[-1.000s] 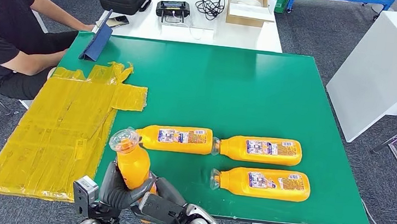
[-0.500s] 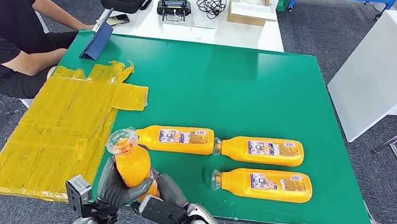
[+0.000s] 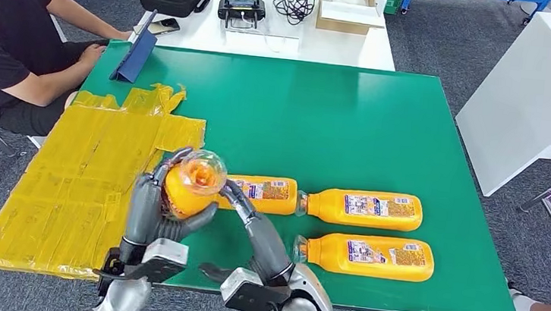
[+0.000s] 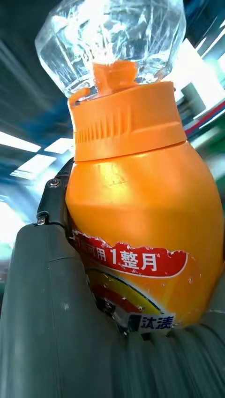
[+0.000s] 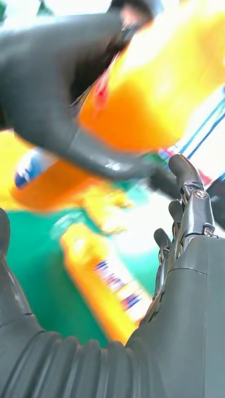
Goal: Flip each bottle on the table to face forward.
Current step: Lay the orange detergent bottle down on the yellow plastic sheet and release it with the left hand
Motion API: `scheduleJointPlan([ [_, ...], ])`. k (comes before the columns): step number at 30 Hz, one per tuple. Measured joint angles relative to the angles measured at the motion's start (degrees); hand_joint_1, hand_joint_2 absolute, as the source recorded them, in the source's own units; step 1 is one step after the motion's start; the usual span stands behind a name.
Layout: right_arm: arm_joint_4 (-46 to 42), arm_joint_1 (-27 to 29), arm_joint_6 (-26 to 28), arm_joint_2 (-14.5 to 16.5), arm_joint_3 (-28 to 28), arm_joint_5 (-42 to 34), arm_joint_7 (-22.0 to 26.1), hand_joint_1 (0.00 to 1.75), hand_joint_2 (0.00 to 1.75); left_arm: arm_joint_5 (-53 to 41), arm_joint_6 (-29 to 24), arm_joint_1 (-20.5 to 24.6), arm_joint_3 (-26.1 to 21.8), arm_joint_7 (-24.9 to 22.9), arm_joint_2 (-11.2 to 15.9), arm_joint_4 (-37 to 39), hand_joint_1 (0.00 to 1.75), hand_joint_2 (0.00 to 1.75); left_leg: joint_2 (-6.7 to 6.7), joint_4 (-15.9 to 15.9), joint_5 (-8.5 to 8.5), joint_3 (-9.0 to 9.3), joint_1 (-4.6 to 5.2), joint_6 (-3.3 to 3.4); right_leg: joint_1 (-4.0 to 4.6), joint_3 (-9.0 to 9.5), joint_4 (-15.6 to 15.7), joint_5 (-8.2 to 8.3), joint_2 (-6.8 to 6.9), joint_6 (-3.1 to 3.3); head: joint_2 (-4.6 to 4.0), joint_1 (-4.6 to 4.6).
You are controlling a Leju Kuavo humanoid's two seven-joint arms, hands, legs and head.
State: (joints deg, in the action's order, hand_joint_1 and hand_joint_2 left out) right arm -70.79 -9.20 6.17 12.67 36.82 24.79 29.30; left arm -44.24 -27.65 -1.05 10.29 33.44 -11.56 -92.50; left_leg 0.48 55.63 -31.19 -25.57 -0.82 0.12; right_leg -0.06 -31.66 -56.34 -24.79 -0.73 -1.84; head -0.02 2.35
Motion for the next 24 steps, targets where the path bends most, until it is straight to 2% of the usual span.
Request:
scheduleJointPlan([
  [3,-5.4,0.6,-0.7,-2.0,-0.5,-1.2,-0.1,0.00,1.75,-19.4,-10.1,2.2,-1.1,-5.6,1.0,1.4,1.75,1.75,0.01,0.0,0.00,-0.01,0.00,0.00,0.00,0.01,0.0,0.00,0.00,0.00,0.00,-0.01],
  [7,-8.4,1.0,-2.0,-4.5,-1.0,-2.3,0.3,0.00,1.75,-34.5,-12.1,4.4,-7.9,-7.0,2.5,5.4,1.75,1.75,0.08,0.0,0.00,-0.02,-0.01,0.00,0.00,-0.01,0.0,0.00,-0.03,0.00,0.00,-0.01],
  [10,-9.2,0.9,-2.4,-5.6,-1.0,-2.8,0.8,0.00,1.75,-39.6,-12.1,5.9,-12.1,-9.9,3.7,8.2,1.75,1.75,0.04,0.0,0.03,-0.03,-0.03,-0.02,0.01,-0.03,0.0,0.00,0.01,0.00,0.00,-0.01],
  [14,-9.3,-0.2,-3.0,-6.6,-1.0,-3.7,1.0,0.00,1.75,-44.4,-12.2,9.7,-12.9,-20.8,7.7,15.2,1.75,1.75,-0.01,0.0,0.07,-0.06,-0.04,-0.03,0.01,-0.06,-0.1,0.00,0.06,0.00,0.00,0.00],
  [16,-9.5,-0.8,-3.1,-7.2,-1.0,-4.2,1.1,0.00,1.75,-44.4,-12.2,12.6,-12.6,-24.2,9.9,20.1,1.75,1.75,-0.01,0.0,0.11,-0.05,-0.03,-0.04,0.01,-0.06,-0.1,0.00,0.06,0.00,0.00,-0.02],
  [19,-10.1,-1.4,-3.2,-8.0,-1.0,-4.7,1.1,0.00,1.75,-44.2,-12.2,16.0,-12.3,-25.8,12.5,26.7,1.75,1.75,0.00,0.0,0.16,-0.06,-0.02,-0.03,0.01,-0.05,-0.1,0.01,0.06,0.00,0.00,-0.01],
  [24,-10.7,-2.1,-3.4,-9.0,-1.0,-4.6,1.3,0.00,1.75,-44.4,-12.2,20.4,-11.9,-27.0,14.9,35.6,1.75,1.75,-0.03,0.0,0.16,-0.11,-0.01,-0.03,0.00,-0.07,-0.1,0.00,0.09,0.00,0.00,-0.02],
])
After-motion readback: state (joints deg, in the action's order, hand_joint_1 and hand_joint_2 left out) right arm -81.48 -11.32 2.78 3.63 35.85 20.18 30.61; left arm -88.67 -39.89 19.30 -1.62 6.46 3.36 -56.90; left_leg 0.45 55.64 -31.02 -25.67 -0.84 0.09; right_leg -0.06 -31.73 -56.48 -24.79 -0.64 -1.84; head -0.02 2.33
